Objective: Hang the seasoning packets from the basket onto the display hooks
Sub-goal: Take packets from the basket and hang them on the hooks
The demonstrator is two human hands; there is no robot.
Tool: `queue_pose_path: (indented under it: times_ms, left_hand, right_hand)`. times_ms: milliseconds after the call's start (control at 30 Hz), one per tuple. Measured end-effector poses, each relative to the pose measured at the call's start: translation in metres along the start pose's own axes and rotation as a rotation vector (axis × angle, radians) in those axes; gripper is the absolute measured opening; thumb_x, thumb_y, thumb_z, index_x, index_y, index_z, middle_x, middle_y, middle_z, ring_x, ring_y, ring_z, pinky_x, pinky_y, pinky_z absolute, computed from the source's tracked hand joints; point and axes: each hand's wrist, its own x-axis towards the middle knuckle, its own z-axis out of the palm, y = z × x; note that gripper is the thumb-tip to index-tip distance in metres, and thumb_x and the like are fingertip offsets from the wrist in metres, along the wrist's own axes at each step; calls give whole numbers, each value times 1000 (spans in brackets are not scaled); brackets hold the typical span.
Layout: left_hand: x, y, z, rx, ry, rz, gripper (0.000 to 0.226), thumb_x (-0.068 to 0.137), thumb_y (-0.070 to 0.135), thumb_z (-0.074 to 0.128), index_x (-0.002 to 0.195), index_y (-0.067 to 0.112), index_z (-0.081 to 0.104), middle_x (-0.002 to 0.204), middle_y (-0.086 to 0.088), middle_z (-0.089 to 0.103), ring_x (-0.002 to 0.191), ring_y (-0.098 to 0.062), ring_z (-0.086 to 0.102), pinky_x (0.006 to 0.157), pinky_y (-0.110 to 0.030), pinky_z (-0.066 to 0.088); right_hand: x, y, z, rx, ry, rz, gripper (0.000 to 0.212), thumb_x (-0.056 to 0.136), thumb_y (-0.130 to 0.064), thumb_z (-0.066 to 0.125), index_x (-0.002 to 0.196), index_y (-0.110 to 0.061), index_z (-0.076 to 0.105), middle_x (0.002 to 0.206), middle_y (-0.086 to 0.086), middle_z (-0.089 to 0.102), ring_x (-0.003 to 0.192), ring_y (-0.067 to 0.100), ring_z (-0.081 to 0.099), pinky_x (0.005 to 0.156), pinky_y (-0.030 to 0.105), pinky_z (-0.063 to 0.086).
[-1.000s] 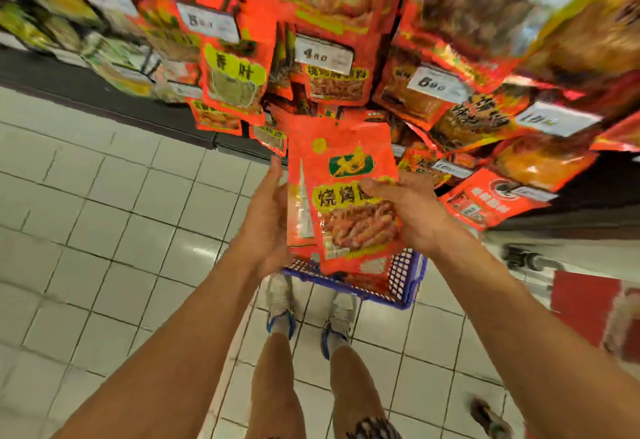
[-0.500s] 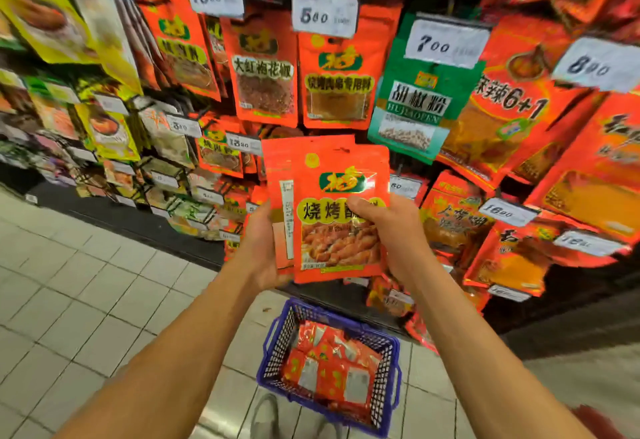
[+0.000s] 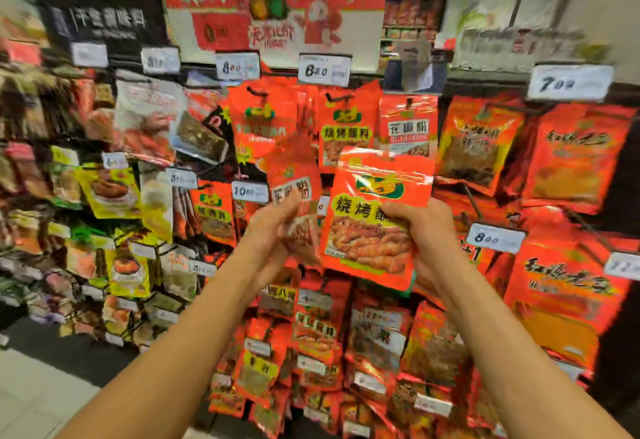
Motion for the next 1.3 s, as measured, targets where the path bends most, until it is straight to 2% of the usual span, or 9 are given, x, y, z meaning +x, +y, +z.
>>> queue_pose_path:
  times_ms: [67,267,400,500,667,867,1000,1133,1300]
  left_hand:
    - [13,8,-17,76,100,96,35,70,35,79,98,13,77,88,-8,79,66,-19,74,58,-32,57]
    - [46,32,-43,287,215,259,28,75,30,89,98,18,78,96,-3,80,90,-22,77,79,-38,60]
    - [63,39,-48,348,211,302,24,79,40,84,93,22,75,86,12,79,78,-7,76,60,-18,56]
    - [73,41,-55,310,183,279,24,81,40,83,94,21,74,87,9,79,73,-6,75,54,-17,54]
    - [87,47,-67,278,124,263,29,83,33,83,107,20,71,98,4,80,88,-17,77,71,-32,60]
    - [93,56,-71,265,75,262,34,82,31,84,110,18,69,99,0,80,88,-21,78,73,-36,61]
    - [94,58,-75,267,57,287,30,83,31,83,107,20,70,99,0,80,89,-21,78,73,-35,62]
    - [95,58,-81,280,72,291,29,84,31,82,107,20,70,98,4,80,88,-17,77,71,-31,60]
    - [99,59,-86,284,85,242,33,85,31,80,112,16,68,105,-2,79,93,-20,76,86,-43,60]
  right_hand:
    - [13,-14,1,1,71,-45,21,77,9,69,77,-11,72,74,4,74,66,24,64,69,39,54]
    - [47,-23,32,-134,88,-160,6,90,-13,73,87,-17,71,73,-9,75,63,10,70,56,23,56]
    - [68,-24,57,-230,82,-234,10,93,-32,73,93,-22,72,97,-6,78,91,15,74,85,34,58]
    - [85,-29,75,-289,85,-239,7,88,-24,77,84,-20,72,83,-7,78,81,14,75,79,35,59]
    - [107,-41,99,-322,143,-270,13,77,-22,77,70,-19,66,64,-7,73,56,9,68,55,27,54]
    - [127,-43,114,-319,232,-237,23,89,-40,70,82,-19,67,81,3,78,77,24,76,80,49,61]
    - [136,-35,121,-265,250,-197,20,86,-34,71,72,-21,66,72,1,77,70,24,76,76,48,62]
    - [159,-28,122,-280,299,-175,18,86,-32,70,75,-18,64,87,12,76,90,42,73,77,51,60]
    - [210,-29,119,-554,434,-164,47,91,-49,69,109,-6,65,116,17,69,110,41,63,94,44,52]
